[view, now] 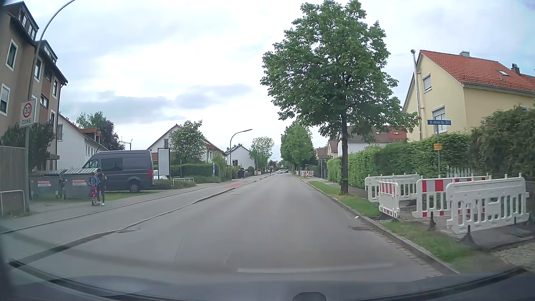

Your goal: Follow the waypoints while adhering to traffic rules and regulations

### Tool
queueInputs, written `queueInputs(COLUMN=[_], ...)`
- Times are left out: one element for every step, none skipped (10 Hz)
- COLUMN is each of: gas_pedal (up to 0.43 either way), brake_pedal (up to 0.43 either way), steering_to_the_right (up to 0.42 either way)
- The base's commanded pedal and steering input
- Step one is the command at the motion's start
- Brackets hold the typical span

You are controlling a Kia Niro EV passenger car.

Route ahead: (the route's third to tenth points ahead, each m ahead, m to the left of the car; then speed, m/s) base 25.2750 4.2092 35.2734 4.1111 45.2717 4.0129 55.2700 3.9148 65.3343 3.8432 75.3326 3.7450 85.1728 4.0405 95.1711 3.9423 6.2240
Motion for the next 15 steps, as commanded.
queueInputs(gas_pedal=[0.150, 0.150, 0.150, 0.150, 0.150, 0.150, 0.150, 0.157, 0.157, 0.157, 0.157, 0.157, 0.157, 0.157, 0.157], brake_pedal=[0.000, 0.000, 0.000, 0.000, 0.000, 0.000, 0.000, 0.000, 0.000, 0.000, 0.000, 0.000, 0.000, 0.000, 0.000], steering_to_the_right=[0.003, 0.002, 0.003, 0.002, 0.002, 0.002, 0.003, 0.002, 0.002, 0.002, 0.002, 0.002, 0.002, 0.002, 0.002])
